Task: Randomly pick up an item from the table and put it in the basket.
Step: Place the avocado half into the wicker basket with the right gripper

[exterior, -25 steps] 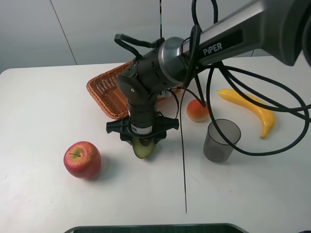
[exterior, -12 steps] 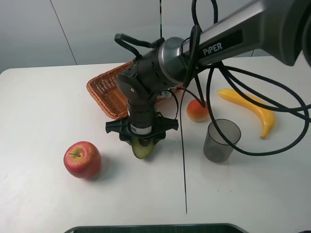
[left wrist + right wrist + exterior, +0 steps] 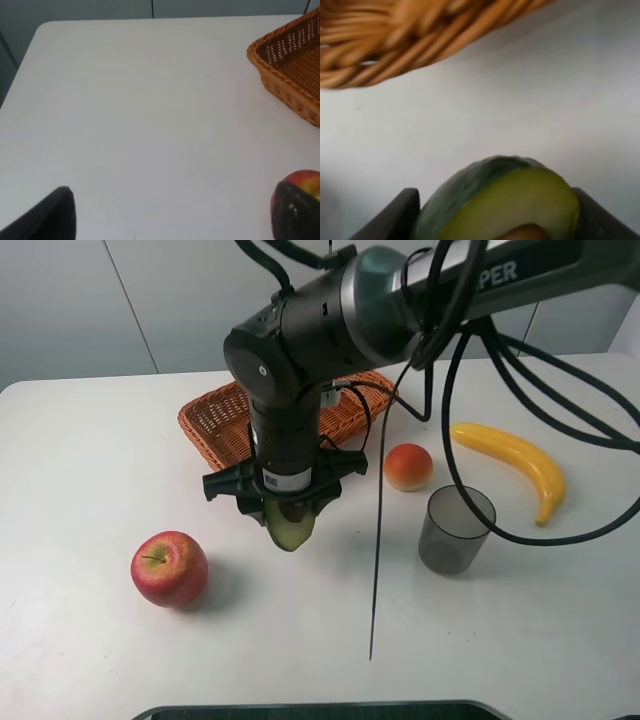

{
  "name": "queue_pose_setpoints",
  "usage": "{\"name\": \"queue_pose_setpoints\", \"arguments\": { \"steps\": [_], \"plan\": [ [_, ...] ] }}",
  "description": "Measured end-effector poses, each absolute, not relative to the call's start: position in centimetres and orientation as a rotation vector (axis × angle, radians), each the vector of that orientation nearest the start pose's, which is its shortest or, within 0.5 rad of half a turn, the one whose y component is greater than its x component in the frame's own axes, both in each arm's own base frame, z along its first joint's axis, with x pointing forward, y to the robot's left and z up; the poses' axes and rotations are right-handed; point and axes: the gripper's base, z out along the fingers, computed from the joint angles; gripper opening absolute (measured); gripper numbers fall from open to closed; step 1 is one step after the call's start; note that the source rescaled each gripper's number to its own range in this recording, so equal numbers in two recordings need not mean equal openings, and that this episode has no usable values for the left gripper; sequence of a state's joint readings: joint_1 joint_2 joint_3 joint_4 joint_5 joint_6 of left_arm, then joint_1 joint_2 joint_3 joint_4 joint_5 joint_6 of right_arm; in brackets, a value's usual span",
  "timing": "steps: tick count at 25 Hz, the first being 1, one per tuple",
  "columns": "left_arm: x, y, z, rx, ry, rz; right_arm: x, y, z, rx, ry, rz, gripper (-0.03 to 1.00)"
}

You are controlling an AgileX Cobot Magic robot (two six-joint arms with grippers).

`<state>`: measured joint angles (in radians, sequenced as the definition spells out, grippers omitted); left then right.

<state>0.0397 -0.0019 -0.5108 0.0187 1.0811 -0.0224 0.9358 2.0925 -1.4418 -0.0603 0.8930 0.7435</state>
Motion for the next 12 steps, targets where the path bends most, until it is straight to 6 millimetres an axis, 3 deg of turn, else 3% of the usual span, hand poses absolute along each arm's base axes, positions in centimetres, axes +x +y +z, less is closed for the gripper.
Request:
{"name": "queue_pose_setpoints", "arguments": {
  "steps": [5, 12],
  "plan": [
    [-0.7, 0.1, 27.9, -0.065, 2.051, 0.033, 25.1, 33.0, 18.3, -0.453, 2.948, 0.096, 0.06],
    [-0.7, 0.1, 27.9, -0.065, 2.051, 0.033, 28.1, 33.5, 22.3, -0.459, 2.776, 0.173, 0.06]
  ]
}}
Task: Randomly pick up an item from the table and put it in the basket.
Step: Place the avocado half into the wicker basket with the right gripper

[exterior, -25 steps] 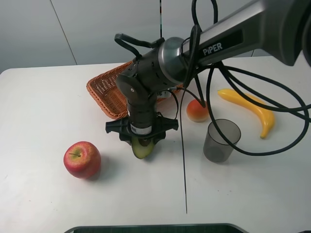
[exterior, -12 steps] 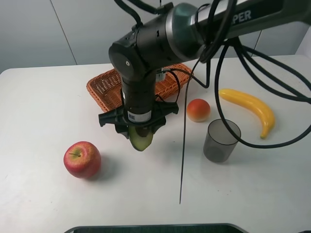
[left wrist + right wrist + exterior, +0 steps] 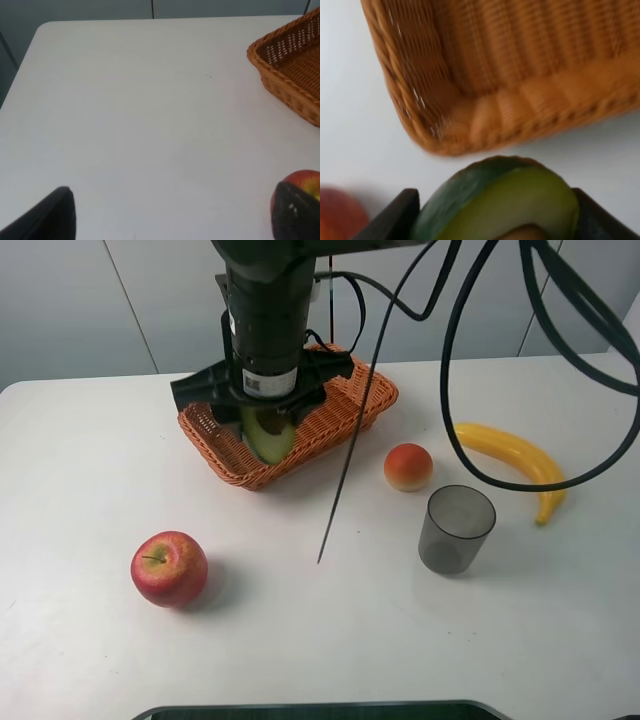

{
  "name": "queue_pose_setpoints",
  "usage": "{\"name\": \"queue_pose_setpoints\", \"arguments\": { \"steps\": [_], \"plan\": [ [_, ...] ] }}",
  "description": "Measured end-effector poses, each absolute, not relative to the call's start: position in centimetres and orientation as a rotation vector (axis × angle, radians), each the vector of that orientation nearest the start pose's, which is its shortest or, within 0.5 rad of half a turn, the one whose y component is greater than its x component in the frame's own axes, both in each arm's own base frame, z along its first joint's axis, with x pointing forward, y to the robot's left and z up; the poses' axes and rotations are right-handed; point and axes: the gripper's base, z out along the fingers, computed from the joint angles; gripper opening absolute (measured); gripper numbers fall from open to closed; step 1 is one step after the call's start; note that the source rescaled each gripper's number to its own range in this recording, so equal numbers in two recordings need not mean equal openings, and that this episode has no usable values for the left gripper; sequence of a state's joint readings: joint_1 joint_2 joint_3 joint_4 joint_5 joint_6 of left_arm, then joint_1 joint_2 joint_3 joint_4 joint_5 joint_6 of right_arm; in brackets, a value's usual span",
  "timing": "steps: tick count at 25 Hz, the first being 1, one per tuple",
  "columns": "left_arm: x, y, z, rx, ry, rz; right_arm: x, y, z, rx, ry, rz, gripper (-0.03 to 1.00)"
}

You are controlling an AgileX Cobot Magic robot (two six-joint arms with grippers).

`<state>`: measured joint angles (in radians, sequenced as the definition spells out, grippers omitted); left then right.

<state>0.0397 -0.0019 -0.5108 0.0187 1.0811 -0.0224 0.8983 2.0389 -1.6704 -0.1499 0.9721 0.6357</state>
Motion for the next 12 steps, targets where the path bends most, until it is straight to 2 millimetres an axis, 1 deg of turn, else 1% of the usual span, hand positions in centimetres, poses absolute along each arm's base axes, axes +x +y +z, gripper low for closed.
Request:
{"name": "queue_pose_setpoints", "arguments": {
  "steps": [6, 9, 12],
  "plan": [
    [-0.7, 0.1, 27.9, -0.065, 2.051, 0.033, 30.9, 33.3, 23.6, -0.471, 2.564, 0.218, 0.06],
    [-0.7, 0.1, 27.9, -0.065, 2.051, 0.033, 32.0, 33.2, 24.1, -0.487, 2.466, 0.245, 0.06],
    [-0.7, 0.1, 27.9, -0.065, 2.051, 0.033, 33.0, 33.2, 24.0, -0.496, 2.398, 0.268, 0.05]
  ]
}}
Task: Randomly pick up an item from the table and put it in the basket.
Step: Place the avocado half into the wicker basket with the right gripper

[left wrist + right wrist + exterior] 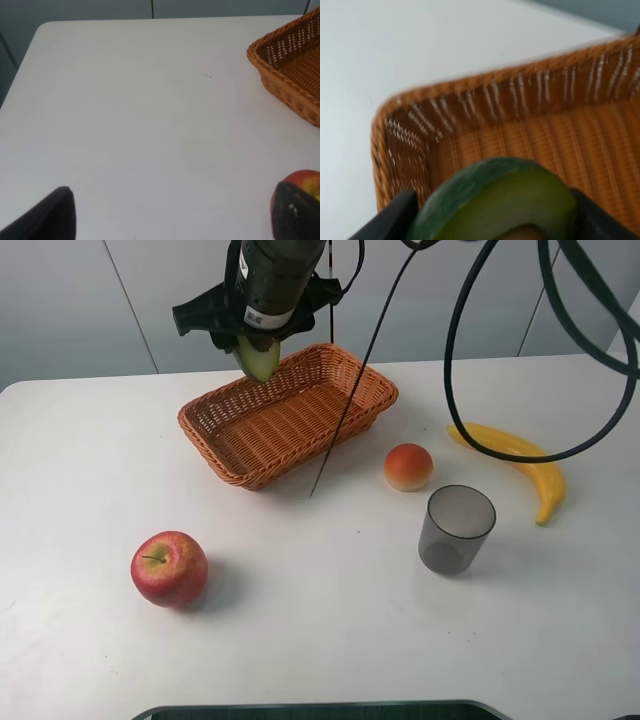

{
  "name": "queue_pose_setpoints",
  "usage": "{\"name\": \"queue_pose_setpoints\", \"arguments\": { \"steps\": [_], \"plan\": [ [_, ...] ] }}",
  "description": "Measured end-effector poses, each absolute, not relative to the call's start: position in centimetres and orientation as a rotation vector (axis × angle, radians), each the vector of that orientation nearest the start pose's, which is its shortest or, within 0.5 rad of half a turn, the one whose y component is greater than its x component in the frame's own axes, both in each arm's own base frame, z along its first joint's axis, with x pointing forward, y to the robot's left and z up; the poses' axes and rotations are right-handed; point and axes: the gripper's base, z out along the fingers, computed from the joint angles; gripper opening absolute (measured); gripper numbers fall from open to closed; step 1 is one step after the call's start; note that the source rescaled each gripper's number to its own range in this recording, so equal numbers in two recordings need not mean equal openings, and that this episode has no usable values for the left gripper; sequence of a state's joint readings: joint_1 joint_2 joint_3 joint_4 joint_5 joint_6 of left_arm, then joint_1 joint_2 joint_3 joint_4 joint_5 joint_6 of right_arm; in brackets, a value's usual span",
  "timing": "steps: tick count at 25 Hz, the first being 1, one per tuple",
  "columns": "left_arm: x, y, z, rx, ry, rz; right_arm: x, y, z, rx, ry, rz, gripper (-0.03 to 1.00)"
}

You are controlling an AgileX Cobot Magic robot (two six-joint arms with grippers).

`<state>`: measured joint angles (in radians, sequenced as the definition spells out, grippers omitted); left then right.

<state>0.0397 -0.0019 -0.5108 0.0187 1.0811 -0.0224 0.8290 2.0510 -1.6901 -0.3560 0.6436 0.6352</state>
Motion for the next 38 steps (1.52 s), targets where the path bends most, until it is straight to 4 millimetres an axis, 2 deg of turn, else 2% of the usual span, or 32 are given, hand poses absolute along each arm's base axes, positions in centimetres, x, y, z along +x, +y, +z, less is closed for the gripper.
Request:
{"name": "queue_pose_setpoints", "arguments": {
  "steps": [13, 24, 25, 26, 27, 28, 29, 30, 32, 38],
  "plan": [
    [-0.7, 0.1, 27.9, -0.059, 2.051, 0.037, 36.3, 32.7, 18.0, -0.548, 2.39, 0.182, 0.05],
    [-0.7, 0.1, 27.9, -0.061, 2.051, 0.036, 36.9, 33.0, 15.8, -0.594, 2.377, 0.164, 0.05],
    [-0.7, 0.1, 27.9, -0.061, 2.051, 0.036, 36.9, 33.0, 15.8, -0.591, 2.379, 0.165, 0.13],
    [-0.7, 0.1, 27.9, -0.061, 2.051, 0.036, 36.9, 33.0, 15.8, -0.589, 2.379, 0.166, 0.33],
    [-0.7, 0.1, 27.9, -0.061, 2.051, 0.036, 36.9, 33.0, 15.8, -0.587, 2.38, 0.167, 0.58],
    [-0.7, 0.1, 27.9, -0.061, 2.051, 0.036, 36.9, 33.0, 15.8, -0.585, 2.379, 0.169, 0.78],
    [-0.7, 0.1, 27.9, -0.061, 2.051, 0.036, 36.9, 33.0, 15.8, -0.585, 2.379, 0.169, 0.9],
    [-0.7, 0.1, 27.9, -0.061, 2.051, 0.036, 36.9, 33.0, 15.8, -0.582, 2.38, 0.17, 0.96],
    [-0.7, 0.1, 27.9, -0.061, 2.051, 0.036, 36.9, 33.0, 15.8, -0.582, 2.38, 0.17, 0.99],
    [-0.7, 0.1, 27.9, -0.061, 2.051, 0.036, 36.7, 32.8, 15.9, -0.564, 2.403, 0.166, 0.99]
  ]
}}
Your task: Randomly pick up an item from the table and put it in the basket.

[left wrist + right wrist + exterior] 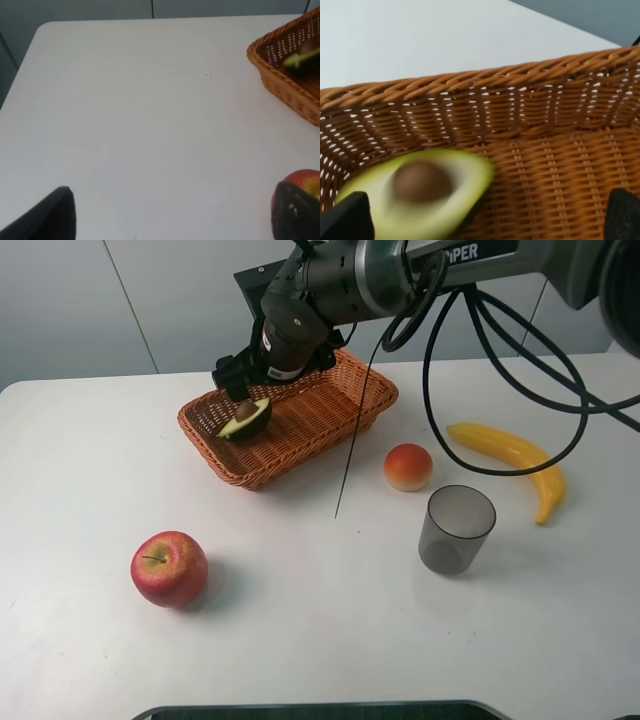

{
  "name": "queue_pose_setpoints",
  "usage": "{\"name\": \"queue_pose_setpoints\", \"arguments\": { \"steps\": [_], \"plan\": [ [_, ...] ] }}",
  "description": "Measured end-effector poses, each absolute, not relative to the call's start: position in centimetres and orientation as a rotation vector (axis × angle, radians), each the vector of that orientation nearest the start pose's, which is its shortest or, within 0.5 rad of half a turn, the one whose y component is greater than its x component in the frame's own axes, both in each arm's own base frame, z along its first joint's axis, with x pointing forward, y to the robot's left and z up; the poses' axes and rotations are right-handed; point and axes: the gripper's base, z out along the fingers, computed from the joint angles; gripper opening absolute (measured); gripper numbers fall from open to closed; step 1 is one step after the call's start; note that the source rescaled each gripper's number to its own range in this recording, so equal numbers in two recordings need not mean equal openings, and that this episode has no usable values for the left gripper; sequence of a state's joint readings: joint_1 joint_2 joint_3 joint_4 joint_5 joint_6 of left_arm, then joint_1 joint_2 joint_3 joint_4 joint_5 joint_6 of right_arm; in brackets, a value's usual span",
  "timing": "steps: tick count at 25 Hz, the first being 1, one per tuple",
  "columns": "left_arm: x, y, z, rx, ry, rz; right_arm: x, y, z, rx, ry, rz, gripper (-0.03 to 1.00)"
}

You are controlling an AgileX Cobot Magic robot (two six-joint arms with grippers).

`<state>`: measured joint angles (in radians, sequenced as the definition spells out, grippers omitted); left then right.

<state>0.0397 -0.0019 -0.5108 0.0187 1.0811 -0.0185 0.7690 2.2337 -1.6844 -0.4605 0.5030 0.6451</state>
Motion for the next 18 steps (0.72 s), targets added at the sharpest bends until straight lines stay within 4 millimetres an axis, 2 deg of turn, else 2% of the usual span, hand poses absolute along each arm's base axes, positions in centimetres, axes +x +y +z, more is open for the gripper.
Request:
{"name": "queue_pose_setpoints", "arguments": {
  "steps": [3, 7, 13, 18],
  "plan": [
    [-0.7, 0.1, 27.9, -0.061, 2.051, 0.036, 36.3, 32.4, 17.0, -0.544, 2.445, 0.163, 1.0],
    [-0.7, 0.1, 27.9, -0.061, 2.051, 0.036, 36.0, 30.6, 20.0, -0.513, 2.503, 0.151, 1.0],
    [-0.7, 0.1, 27.9, -0.061, 2.051, 0.036, 35.2, 25.4, 24.0, -0.386, 2.628, 0.098, 1.0],
    [-0.7, 0.1, 27.9, -0.061, 2.051, 0.036, 33.9, 19.9, 25.6, -0.247, 2.708, 0.06, 1.0]
  ]
}}
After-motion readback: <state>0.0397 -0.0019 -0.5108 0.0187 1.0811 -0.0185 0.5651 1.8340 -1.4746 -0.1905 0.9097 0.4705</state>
